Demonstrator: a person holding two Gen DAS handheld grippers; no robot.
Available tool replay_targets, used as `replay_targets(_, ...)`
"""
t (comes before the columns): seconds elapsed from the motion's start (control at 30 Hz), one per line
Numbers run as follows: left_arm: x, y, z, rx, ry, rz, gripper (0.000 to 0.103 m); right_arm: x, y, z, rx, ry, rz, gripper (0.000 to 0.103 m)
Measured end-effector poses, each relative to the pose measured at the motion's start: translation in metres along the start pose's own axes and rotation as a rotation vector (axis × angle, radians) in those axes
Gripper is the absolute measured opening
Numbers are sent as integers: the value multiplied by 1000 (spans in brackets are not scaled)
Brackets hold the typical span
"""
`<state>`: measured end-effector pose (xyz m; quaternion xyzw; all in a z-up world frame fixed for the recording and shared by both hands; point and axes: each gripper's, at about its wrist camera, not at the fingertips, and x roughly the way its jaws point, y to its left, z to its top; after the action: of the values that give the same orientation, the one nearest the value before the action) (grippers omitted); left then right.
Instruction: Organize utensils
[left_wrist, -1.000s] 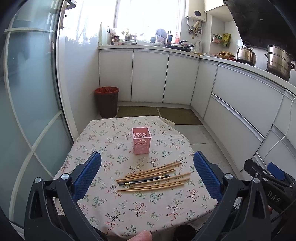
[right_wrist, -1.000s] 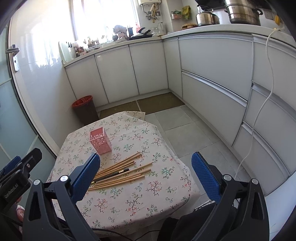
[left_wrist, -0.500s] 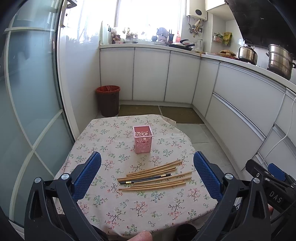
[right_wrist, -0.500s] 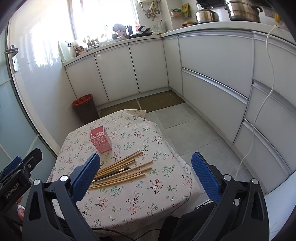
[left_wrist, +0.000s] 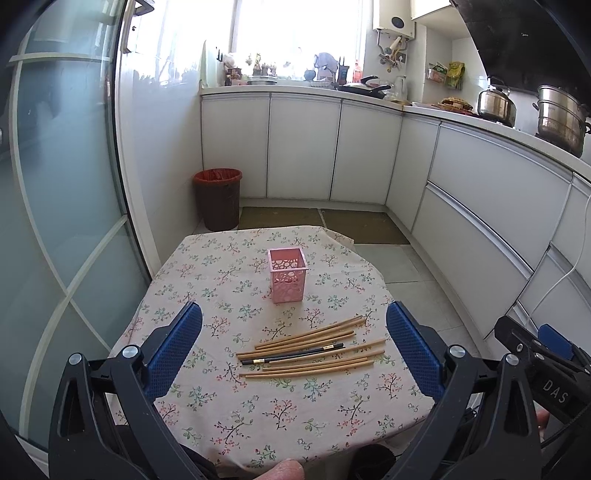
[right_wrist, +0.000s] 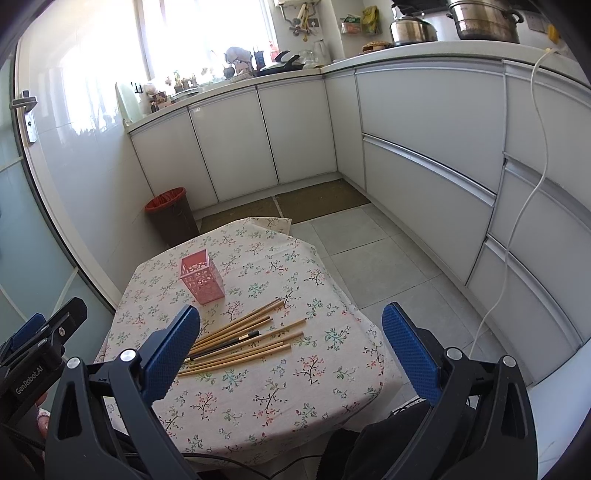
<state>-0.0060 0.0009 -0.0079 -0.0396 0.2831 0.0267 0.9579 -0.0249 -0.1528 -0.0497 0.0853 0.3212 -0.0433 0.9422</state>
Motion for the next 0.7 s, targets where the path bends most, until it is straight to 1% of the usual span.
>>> replay_targets(0.7,2,3,-2,1,6,4,96,0,0,-2,1,6,3,96)
